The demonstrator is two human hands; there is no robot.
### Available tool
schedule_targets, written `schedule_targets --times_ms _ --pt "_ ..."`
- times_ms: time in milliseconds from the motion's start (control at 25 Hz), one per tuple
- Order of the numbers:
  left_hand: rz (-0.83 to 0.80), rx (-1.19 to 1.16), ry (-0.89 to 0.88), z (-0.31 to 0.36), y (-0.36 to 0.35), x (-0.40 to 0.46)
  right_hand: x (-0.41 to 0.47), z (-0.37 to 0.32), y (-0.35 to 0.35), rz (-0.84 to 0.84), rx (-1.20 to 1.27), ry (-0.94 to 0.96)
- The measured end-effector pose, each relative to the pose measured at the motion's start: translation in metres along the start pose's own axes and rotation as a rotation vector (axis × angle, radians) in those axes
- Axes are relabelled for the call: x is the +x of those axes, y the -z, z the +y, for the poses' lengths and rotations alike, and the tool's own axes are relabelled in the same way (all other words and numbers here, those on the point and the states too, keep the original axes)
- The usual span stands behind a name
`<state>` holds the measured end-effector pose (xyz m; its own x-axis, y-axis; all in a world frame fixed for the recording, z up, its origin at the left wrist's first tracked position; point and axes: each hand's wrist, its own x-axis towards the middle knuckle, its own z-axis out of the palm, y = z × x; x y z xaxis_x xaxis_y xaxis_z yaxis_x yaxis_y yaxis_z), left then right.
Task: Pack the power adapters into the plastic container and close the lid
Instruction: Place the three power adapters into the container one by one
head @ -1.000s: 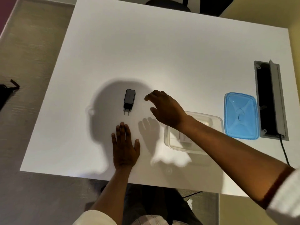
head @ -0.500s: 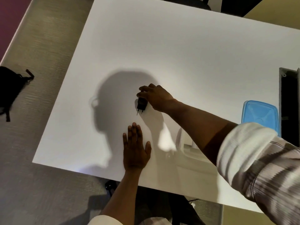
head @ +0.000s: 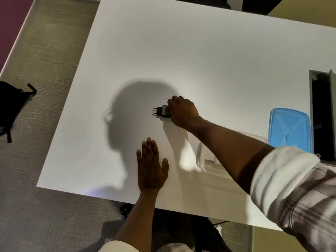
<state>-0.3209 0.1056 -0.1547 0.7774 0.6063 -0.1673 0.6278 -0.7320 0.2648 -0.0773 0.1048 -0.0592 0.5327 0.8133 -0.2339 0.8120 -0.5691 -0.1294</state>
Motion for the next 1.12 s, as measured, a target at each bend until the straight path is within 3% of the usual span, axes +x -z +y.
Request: schedule_targets --times_ms 120,240,440,600,760,1120 --pt "-0.014 0.008 0.001 0.0 0.0 0.001 -0.028 0.009 0.012 0.066 0.137 -0.138" --pt "-0.017 0.01 -0.01 -0.001 0.0 0.0 -0.081 0.027 0.028 0.252 0.316 -0.326" --pt "-0.025 0.01 -0.024 0.0 0.001 -0.002 -0.192 0.071 0.047 0.405 0.742 -0.694" --pt "-0.023 0.007 -0.029 0.0 0.002 -0.002 -0.253 0.094 0.035 0.291 0.714 -0.968" --pt "-0.026 0.008 -0.034 0.0 0.003 -0.002 -0.266 0.094 0.007 0.063 0.442 -0.983" --pt "-0.04 0.02 -0.029 0.0 0.005 -0.001 -0.234 0.098 -0.03 0.0 0.428 -1.028"
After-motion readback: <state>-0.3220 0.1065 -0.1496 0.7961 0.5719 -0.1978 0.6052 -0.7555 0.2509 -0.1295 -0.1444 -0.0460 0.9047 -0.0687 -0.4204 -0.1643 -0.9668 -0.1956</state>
